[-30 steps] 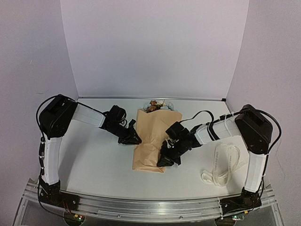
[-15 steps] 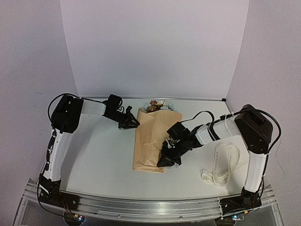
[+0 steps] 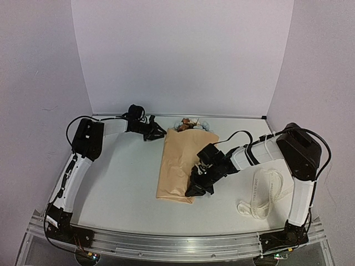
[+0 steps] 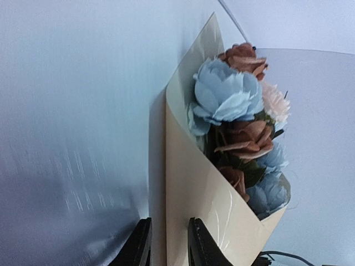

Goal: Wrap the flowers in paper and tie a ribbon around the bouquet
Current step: Press the fold line on the folded wrapping paper, then move the folded bouquet to the center of the board.

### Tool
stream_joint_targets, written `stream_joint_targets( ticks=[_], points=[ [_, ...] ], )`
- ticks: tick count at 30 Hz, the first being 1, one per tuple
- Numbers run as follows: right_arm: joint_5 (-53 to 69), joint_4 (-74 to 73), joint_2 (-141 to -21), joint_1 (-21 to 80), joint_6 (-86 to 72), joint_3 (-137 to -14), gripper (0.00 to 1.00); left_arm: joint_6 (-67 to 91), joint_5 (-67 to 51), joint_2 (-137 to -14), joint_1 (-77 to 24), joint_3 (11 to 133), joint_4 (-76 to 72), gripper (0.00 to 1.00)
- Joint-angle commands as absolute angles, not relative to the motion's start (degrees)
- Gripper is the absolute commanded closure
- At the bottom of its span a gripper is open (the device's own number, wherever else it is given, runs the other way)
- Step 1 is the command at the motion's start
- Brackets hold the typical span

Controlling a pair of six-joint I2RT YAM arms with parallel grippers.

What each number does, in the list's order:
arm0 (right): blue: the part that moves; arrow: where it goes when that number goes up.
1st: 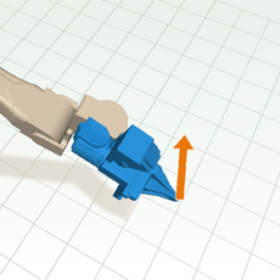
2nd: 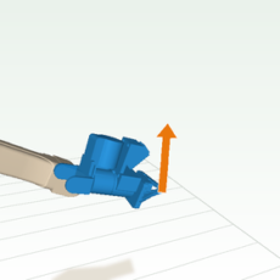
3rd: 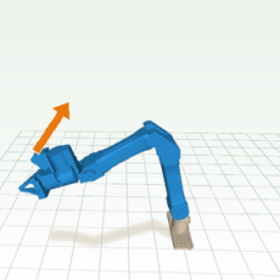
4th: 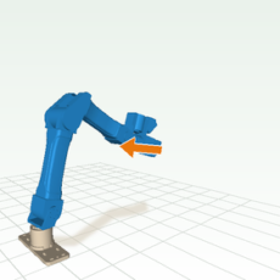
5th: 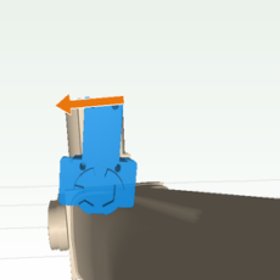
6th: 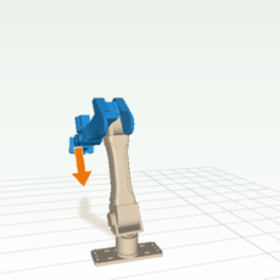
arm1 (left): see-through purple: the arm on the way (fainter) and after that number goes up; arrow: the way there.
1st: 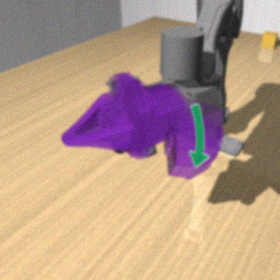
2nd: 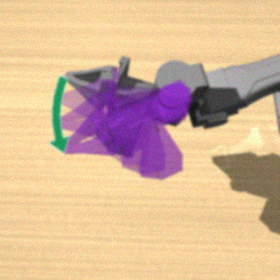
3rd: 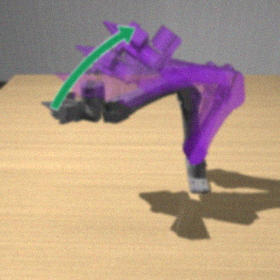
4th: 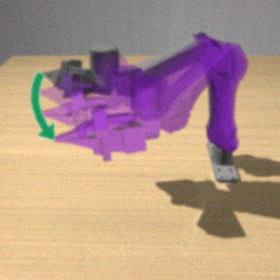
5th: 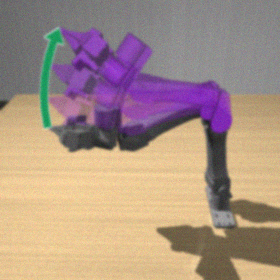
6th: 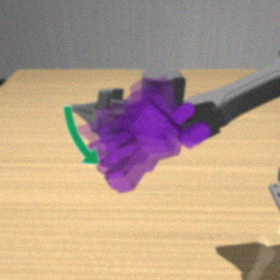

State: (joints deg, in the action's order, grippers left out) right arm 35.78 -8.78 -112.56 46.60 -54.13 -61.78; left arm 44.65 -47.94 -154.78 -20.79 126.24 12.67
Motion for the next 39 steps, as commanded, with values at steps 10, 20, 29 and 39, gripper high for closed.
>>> stream_joint_targets(
  ticks=[10,20,29,39],
  points=[
    [35.3,-20.6,-108.0,43.2,-51.5,-67.7,0.73,44.6,-45.1,-135.0,-16.7,108.8,1.6,0.69],
    [32.2,-21.5,-102.0,41.4,-51.7,-61.8,0.50,40.9,-38.1,-113.4,-23.3,75.0,1.4,0.70],
    [29.6,-17.5,-105.4,41.1,-53.3,-59.3,0.63,42.4,-34.6,-109.4,-31.9,64.5,1.4,0.77],
    [27.5,-15.6,-111.7,39.0,-53.5,-63.1,0.86,44.2,-33.8,-110.7,-33.7,64.1,0.3,0.83]
  ],
)
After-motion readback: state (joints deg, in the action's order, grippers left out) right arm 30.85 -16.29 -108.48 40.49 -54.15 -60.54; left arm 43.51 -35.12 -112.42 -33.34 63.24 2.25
